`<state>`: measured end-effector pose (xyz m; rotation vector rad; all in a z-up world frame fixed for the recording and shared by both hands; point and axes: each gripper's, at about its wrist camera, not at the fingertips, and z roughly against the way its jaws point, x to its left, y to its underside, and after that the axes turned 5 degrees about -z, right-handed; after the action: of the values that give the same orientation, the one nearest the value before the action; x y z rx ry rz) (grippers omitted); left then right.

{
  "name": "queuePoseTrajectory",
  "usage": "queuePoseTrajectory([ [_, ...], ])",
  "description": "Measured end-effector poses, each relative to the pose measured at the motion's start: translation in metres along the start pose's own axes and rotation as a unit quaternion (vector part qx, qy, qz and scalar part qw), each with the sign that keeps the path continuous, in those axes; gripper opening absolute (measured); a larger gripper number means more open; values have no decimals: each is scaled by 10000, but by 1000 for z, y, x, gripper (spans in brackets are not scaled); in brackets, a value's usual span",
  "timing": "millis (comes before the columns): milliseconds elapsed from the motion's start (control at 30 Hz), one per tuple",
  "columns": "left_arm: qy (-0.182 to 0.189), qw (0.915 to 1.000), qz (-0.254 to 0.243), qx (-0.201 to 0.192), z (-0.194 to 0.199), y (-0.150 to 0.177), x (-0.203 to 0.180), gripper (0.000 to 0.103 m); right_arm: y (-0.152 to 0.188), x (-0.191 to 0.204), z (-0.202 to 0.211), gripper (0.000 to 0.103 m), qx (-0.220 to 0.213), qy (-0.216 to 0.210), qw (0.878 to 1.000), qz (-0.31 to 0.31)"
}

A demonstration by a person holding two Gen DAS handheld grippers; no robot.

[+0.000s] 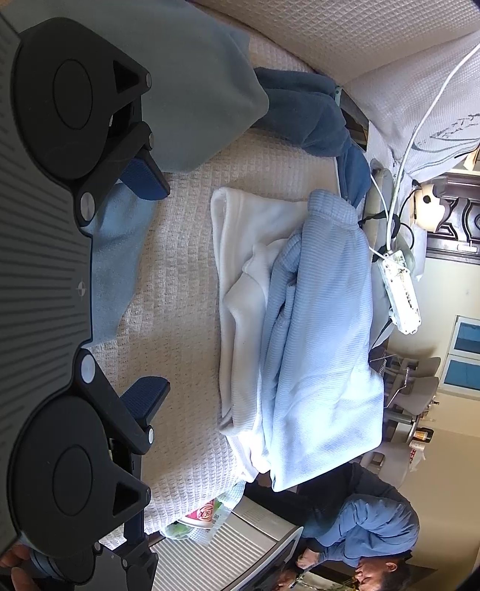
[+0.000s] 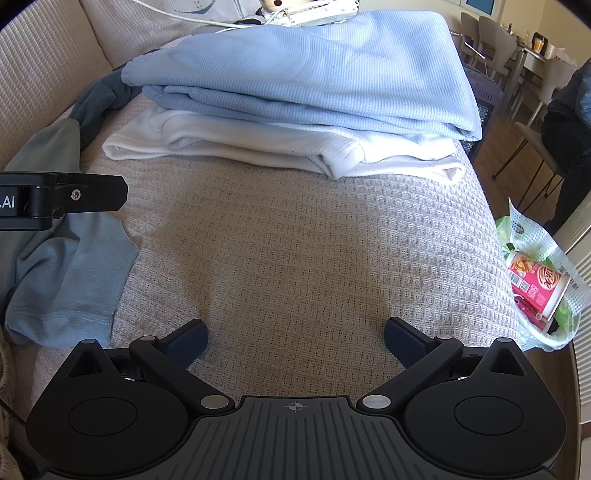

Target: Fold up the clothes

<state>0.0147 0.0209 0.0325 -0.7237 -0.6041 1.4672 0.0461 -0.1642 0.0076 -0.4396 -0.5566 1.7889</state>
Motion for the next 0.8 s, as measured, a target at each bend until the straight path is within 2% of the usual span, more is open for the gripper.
queuePoseTrajectory([
  [800,43,10000,-14,18,1,0,0,102,1,1,1,103,0,2,10000,3],
])
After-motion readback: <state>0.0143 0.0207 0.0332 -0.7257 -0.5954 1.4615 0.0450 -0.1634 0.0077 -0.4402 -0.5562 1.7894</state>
